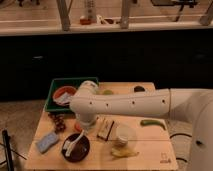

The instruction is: Wipe purple bowl with brush

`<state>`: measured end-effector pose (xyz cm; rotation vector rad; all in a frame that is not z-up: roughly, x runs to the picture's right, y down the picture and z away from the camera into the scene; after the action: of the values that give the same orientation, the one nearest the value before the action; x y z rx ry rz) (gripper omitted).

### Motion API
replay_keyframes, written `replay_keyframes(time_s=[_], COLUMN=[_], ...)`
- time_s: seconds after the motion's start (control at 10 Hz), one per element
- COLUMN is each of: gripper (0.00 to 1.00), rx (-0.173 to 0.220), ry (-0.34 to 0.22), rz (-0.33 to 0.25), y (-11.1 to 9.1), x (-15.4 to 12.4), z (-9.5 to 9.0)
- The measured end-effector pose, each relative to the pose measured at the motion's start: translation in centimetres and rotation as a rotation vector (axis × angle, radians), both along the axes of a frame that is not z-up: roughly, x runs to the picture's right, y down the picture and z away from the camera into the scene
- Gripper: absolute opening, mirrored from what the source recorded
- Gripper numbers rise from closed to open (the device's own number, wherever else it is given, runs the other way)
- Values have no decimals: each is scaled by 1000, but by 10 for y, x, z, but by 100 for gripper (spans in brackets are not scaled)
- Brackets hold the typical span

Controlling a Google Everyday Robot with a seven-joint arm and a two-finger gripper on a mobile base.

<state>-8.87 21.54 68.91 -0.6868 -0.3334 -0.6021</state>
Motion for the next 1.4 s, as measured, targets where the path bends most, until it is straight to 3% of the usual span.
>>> replay_keyframes(time_s=[0.4,0.7,1.0,1.4], gripper=[0,0,0,0], rx=[-24,-15,8,30], ry=[56,133,136,65], rz=[-7,-3,-18,-65], y=[16,4,-20,-34], x=[36,65,51,5], z=[-15,-3,17,26])
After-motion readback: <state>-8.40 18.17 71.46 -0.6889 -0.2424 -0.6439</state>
